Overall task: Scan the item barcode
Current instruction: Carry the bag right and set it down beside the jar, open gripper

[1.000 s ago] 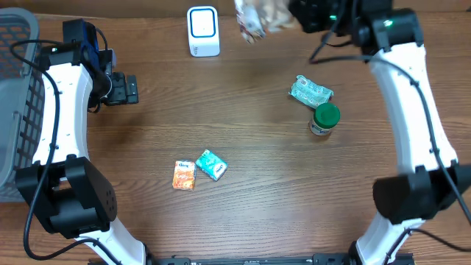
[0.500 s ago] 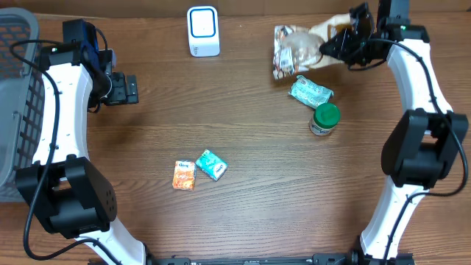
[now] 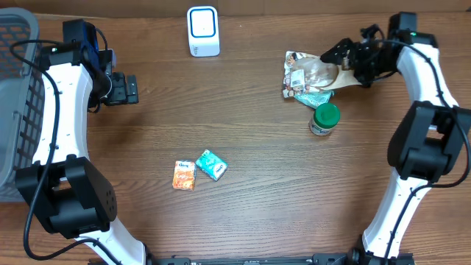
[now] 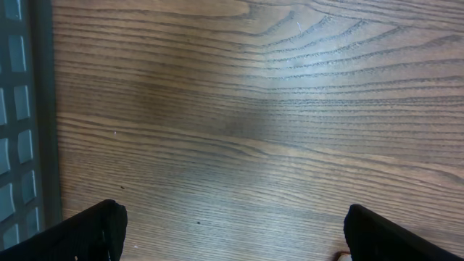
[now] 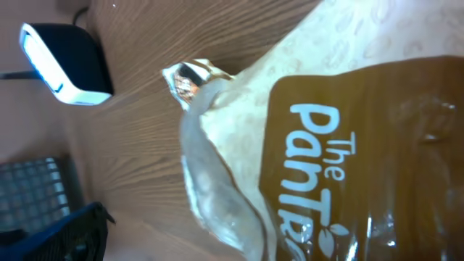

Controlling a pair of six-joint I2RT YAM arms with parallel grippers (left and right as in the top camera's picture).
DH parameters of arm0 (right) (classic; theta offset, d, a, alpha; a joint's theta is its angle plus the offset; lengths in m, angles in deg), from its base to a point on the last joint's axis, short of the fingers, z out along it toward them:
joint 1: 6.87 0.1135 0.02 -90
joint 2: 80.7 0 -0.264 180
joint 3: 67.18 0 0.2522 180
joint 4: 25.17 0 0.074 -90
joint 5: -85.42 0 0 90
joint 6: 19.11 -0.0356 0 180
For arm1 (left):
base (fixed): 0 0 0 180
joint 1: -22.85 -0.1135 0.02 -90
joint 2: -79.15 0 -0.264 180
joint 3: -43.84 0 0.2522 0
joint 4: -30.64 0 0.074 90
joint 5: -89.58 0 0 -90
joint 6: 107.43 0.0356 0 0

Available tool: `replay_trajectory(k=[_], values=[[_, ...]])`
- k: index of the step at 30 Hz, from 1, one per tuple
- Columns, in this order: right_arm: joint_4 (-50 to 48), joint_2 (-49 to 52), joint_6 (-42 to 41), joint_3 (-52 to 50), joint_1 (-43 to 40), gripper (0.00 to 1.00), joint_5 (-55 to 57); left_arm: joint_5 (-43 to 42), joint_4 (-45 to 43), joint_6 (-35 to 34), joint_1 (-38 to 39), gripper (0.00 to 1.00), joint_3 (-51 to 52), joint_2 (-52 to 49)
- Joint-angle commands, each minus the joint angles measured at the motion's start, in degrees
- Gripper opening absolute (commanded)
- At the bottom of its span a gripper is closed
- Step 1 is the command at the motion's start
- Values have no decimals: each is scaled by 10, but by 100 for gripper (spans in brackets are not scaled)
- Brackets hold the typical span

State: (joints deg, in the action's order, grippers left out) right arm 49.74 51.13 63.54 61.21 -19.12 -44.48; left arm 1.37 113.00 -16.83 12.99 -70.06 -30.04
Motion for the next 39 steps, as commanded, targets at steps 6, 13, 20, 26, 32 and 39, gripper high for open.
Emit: replay_trajectory(k=[6, 13, 20, 26, 32, 39], values=[[82, -149, 34, 71, 52, 99, 23, 1, 0, 7, -2, 100, -10, 5], [159, -198, 29, 71, 155, 100, 203, 1, 0, 7, -2, 100, -10, 5], [145, -196, 17, 61, 162, 100, 231, 1, 0, 7, -2, 100, -10, 5], [80, -187, 30, 50, 155, 100, 466, 1, 0, 7, -2, 100, -10, 5], [72, -179, 33, 50, 159, 100, 462, 1, 0, 7, -2, 100, -10, 5], [68, -179, 33, 50, 160, 4, 449, 1, 0, 7, -2, 99, -10, 5]])
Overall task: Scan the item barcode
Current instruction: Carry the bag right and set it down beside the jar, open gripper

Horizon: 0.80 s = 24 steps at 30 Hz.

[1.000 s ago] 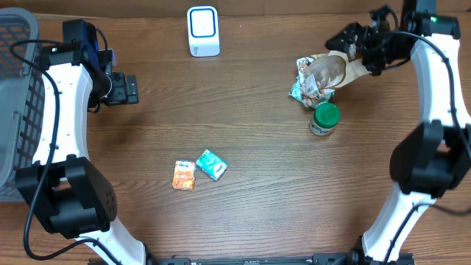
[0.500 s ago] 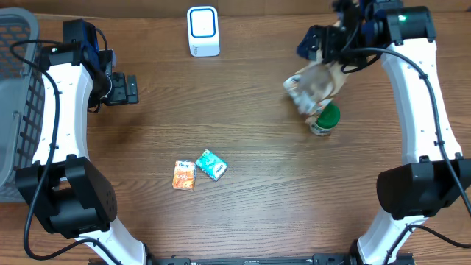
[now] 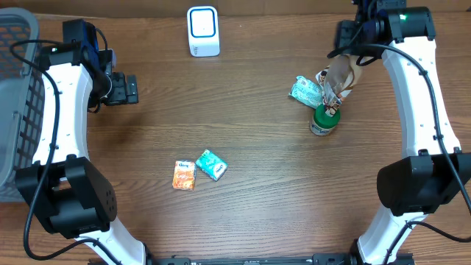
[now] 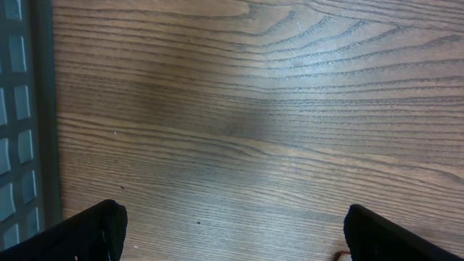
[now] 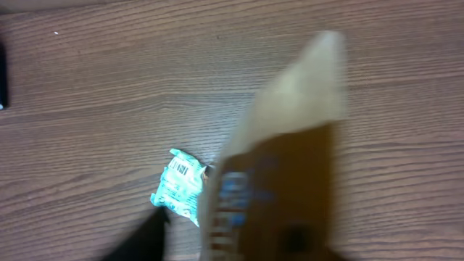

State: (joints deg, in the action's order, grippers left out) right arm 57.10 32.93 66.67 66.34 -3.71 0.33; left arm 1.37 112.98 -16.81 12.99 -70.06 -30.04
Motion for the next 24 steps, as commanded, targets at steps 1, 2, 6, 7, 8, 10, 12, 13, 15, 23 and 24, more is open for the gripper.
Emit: replay_trajectory(k=[1, 2, 6, 7, 8, 10, 12, 13, 15, 23, 24], values=[[-6, 3, 2, -1, 7, 4, 1, 1, 0, 7, -2, 100, -10, 5], [-8, 3, 2, -1, 10, 4, 1, 1, 0, 7, -2, 99, -10, 5], [-14, 3, 5, -1, 23, 100, 4, 1, 0, 7, -2, 99, -10, 5], [-14, 3, 21, -1, 27, 100, 6, 1, 0, 7, -2, 100, -10, 5], [-14, 3, 35, -1, 30, 100, 12, 1, 0, 7, -2, 99, -10, 5], [-14, 3, 63, -1, 42, 96, 57, 1, 0, 7, -2, 99, -10, 5], [-13, 3, 86, -1, 57, 95, 119, 1, 0, 7, -2, 100, -10, 5], [-12, 3, 100, -1, 67, 95, 152, 1, 0, 7, -2, 99, -10, 5], [-9, 3, 120, -1, 88, 95, 215, 1, 0, 7, -2, 100, -10, 5], [-33, 3, 138, -1, 155, 100, 369, 1, 0, 7, -2, 100, -10, 5], [-37, 3, 141, -1, 161, 100, 388, 1, 0, 7, -2, 100, -10, 5]])
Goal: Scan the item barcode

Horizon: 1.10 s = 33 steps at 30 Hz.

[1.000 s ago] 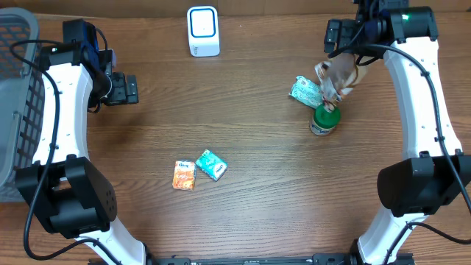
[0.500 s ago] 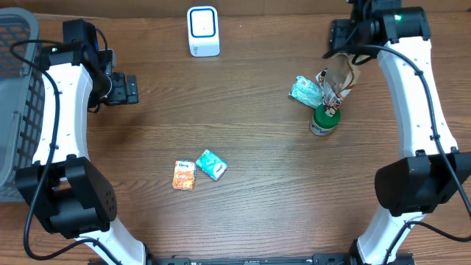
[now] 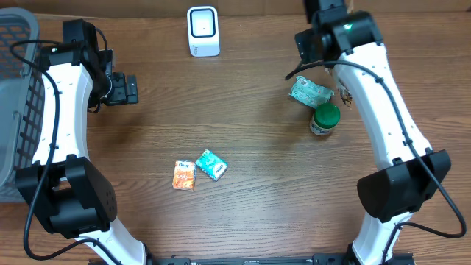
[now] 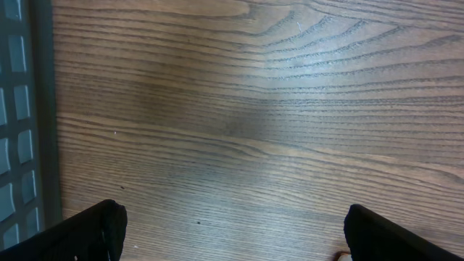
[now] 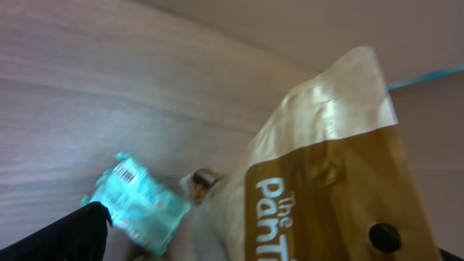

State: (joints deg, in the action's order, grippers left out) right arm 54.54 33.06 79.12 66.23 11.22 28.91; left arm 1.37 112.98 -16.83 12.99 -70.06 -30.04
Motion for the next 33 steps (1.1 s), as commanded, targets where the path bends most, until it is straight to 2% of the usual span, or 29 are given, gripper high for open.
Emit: replay_trajectory(k=[1, 3, 5, 7, 9, 10, 13, 16, 17, 18, 20, 21, 22, 23, 24, 25, 26, 27, 28, 29, 33], values=[[-12, 2, 32, 0, 21, 100, 120, 1, 0, 7, -2, 100, -10, 5], [-12, 2, 54, 0, 34, 100, 152, 1, 0, 7, -2, 100, -10, 5], [0, 2, 33, 0, 49, 100, 139, 1, 0, 7, -2, 100, -10, 5], [16, 2, -14, 0, 64, 100, 4, 1, 0, 7, -2, 100, -10, 5], [28, 3, -15, 0, 70, 100, -146, 1, 0, 7, -2, 100, -10, 5], [29, 3, -14, 0, 70, 100, -167, 1, 0, 7, -2, 100, -10, 5], [11, -5, -38, 1, 47, 100, -150, 1, 0, 7, -2, 99, -10, 5], [-8, -11, -214, 1, -9, 100, 33, 1, 0, 7, -2, 100, -10, 5], [-5, -11, -263, 1, -28, 100, 60, 1, 0, 7, -2, 99, -10, 5], [-4, -11, -278, 1, -52, 100, 18, 1, 0, 7, -2, 100, -10, 5], [2, -11, -231, 1, -74, 100, -191, 1, 0, 7, -2, 100, -10, 5], [10, -11, -147, 1, -80, 100, -370, 1, 0, 7, -2, 100, -10, 5], [47, -11, 30, 1, -85, 100, -619, 1, 0, 7, -2, 99, -10, 5], [80, -11, 138, 1, -87, 100, -700, 1, 0, 7, -2, 100, -10, 5], [87, -12, 147, 1, -89, 100, -678, 1, 0, 7, -2, 100, -10, 5], [77, -13, 95, 1, -91, 100, -598, 1, 0, 7, -2, 100, -10, 5], [46, -11, -126, 1, -92, 100, -281, 1, 0, 7, -2, 99, -10, 5], [49, -10, -207, 1, -92, 100, -159, 1, 0, 7, -2, 100, -10, 5], [52, -10, -233, 1, -92, 100, -107, 1, 0, 7, -2, 100, -10, 5], [52, -11, -226, 1, -90, 100, -99, 1, 0, 7, -2, 100, -10, 5], [50, -12, -204, 1, -81, 100, -118, 1, 0, 7, -2, 99, -10, 5]])
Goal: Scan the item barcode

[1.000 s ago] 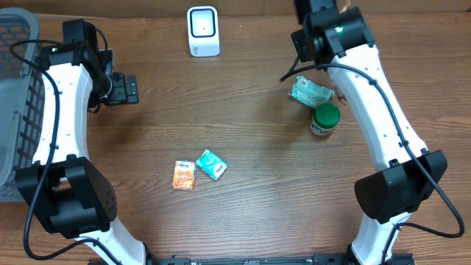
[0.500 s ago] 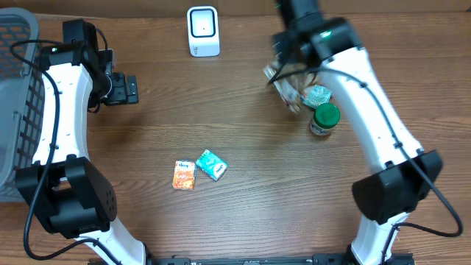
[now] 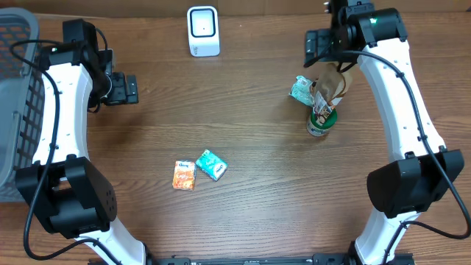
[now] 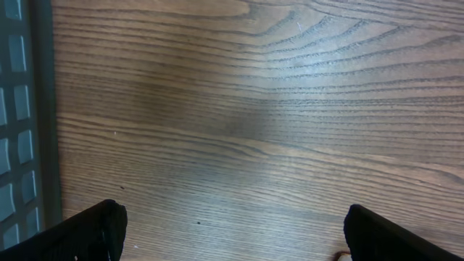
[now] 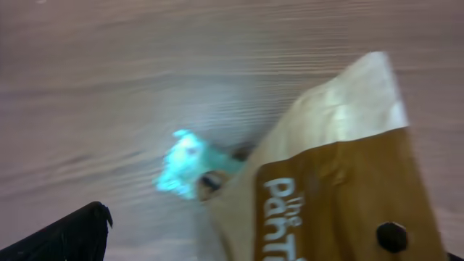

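My right gripper (image 3: 329,60) is shut on the top of a brown and cream snack bag (image 3: 328,85), which hangs off the table over a green-lidded jar (image 3: 319,122). In the right wrist view the bag (image 5: 341,174) fills the right side and hides one finger. The white barcode scanner (image 3: 202,31) stands at the back, left of the bag. My left gripper (image 4: 232,243) is open over bare wood at the far left, with nothing between its fingers.
A teal packet (image 3: 300,88) lies just left of the hanging bag, blurred in the right wrist view (image 5: 187,161). An orange packet (image 3: 184,175) and a teal box (image 3: 211,164) lie near the front. A grey basket (image 3: 15,81) stands at the left edge.
My right wrist has shifted to the right and turned. The bag, then mostly hidden under the arm, now hangs in full view over the jar. The left arm has not moved.
The bag first lay flat on the table over the teal packet, with my right gripper at its right end. Then it hung lifted above the jar. Afterwards the wrist was turned further left at the back, and now it holds the bag above the jar again.
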Controlling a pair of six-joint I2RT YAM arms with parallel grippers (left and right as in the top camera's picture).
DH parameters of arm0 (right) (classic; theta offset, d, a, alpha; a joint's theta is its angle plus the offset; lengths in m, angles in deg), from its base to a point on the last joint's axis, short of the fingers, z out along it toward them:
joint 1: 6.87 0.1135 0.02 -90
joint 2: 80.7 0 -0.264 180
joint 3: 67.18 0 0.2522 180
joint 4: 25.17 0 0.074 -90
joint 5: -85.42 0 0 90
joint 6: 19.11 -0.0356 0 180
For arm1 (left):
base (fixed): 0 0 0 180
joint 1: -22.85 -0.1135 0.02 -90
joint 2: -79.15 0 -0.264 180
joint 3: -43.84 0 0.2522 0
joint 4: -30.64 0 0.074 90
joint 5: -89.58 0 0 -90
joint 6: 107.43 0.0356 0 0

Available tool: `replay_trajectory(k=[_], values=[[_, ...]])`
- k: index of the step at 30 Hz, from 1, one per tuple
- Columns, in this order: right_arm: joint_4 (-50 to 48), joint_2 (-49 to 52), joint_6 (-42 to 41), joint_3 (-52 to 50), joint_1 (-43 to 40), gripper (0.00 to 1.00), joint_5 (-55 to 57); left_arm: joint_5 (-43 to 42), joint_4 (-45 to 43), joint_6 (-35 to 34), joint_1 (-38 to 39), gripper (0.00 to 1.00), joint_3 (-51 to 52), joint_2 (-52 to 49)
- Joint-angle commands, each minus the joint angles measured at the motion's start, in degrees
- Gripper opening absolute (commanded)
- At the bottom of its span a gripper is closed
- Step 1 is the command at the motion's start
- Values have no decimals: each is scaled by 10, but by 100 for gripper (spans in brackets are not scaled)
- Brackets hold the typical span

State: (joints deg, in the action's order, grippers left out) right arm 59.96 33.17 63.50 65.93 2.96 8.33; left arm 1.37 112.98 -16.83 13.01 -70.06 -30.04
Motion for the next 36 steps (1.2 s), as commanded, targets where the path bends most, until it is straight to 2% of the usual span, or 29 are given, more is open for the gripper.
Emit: replay_trajectory(k=[1, 8, 10, 11, 13, 15, 16, 24, 25, 26, 27, 28, 33, 36], values=[[-4, -13, -47, 4, 3, 100, 81, 1, 0, 7, -2, 100, -10, 5], [-8, -13, 19, 4, 3, 100, -59, 1, 0, 7, -2, 100, -10, 5], [-5, -13, 19, 4, 1, 93, -59, 1, 0, 7, -2, 100, -10, 5], [-5, -13, 19, 4, 0, 85, -53, 1, 0, 7, -2, 100, -10, 5], [-6, -12, 19, 4, 0, 42, -30, 1, 0, 7, -2, 100, -10, 5], [-6, -12, 19, 4, 0, 9, 1, 1, 0, 7, -2, 99, -10, 5], [-6, -12, 19, 4, 0, 4, 14, 1, 0, 7, -2, 100, -10, 5], [-6, -12, 17, 4, 3, 4, 5, 1, 0, 7, -2, 100, -10, 5], [-6, -12, 17, 4, 3, 22, -4, 1, 0, 7, -2, 100, -10, 5], [-6, -12, 17, 4, 3, 65, -12, 1, 0, 7, -2, 100, -10, 5], [-6, -12, 17, 4, 3, 95, -19, 1, 0, 7, -2, 99, -10, 5], [-6, -12, 17, 4, 3, 100, -28, 1, 0, 7, -2, 100, -10, 5], [-8, -14, 66, 4, 3, 100, -33, 1, 0, 7, -2, 100, -10, 5], [-9, -14, 99, 4, 10, 100, 4, 1, 0, 7, -2, 100, -10, 5]])
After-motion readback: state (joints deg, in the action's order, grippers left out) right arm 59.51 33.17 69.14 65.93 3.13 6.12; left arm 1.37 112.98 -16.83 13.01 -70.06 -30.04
